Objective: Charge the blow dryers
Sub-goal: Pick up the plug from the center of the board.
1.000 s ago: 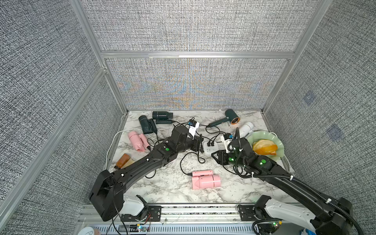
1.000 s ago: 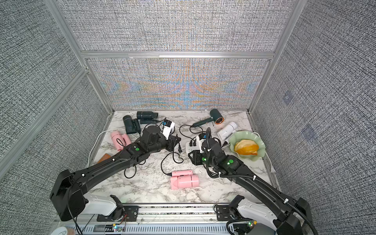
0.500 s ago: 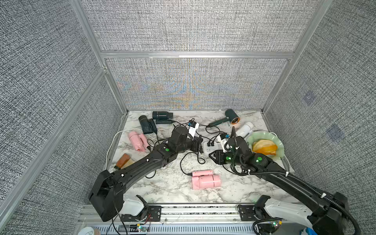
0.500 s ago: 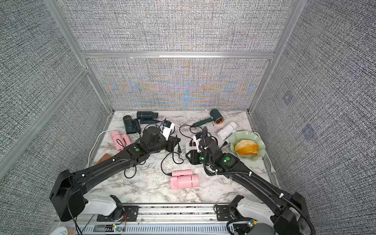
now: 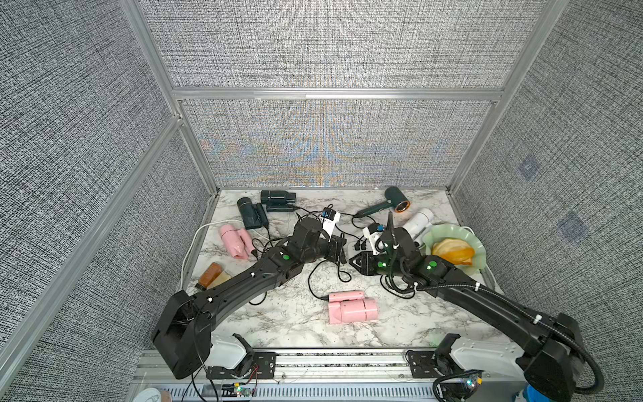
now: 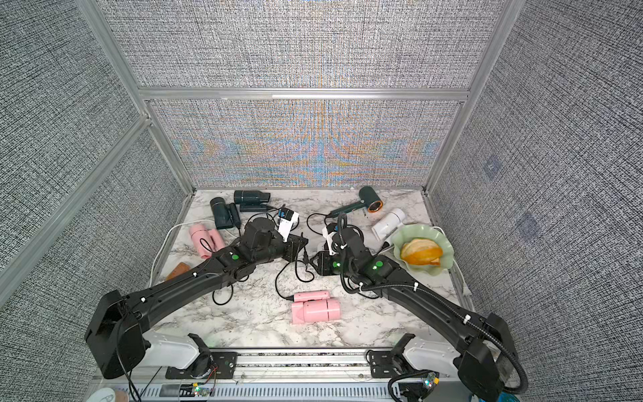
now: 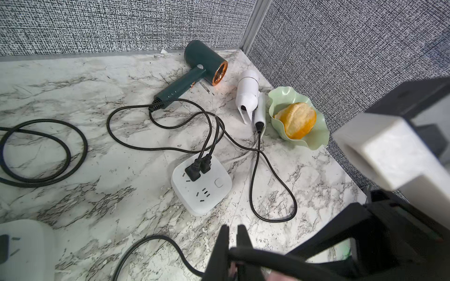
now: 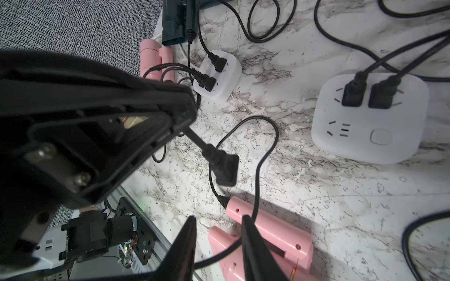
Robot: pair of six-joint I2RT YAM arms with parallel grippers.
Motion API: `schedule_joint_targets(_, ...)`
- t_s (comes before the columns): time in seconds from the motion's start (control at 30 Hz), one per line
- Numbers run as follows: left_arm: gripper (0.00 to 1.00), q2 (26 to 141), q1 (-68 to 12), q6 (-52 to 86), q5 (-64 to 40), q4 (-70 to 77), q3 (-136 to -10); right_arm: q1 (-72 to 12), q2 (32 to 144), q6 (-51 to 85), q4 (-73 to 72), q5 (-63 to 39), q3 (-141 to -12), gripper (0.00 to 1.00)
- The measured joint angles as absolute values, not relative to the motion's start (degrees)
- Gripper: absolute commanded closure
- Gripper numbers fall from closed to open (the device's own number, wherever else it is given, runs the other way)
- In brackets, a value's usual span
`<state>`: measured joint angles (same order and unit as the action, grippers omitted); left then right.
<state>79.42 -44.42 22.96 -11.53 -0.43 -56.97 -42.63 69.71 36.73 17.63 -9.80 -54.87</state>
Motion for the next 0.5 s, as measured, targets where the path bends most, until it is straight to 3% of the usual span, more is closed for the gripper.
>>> schedule_joint_targets(0.5, 0.9, 79.6, -44.5, 24.0, -12.6, -1.8, -58.0, -43.6, 79.6, 31.1, 16.3, -7.7, -60.5, 0.67)
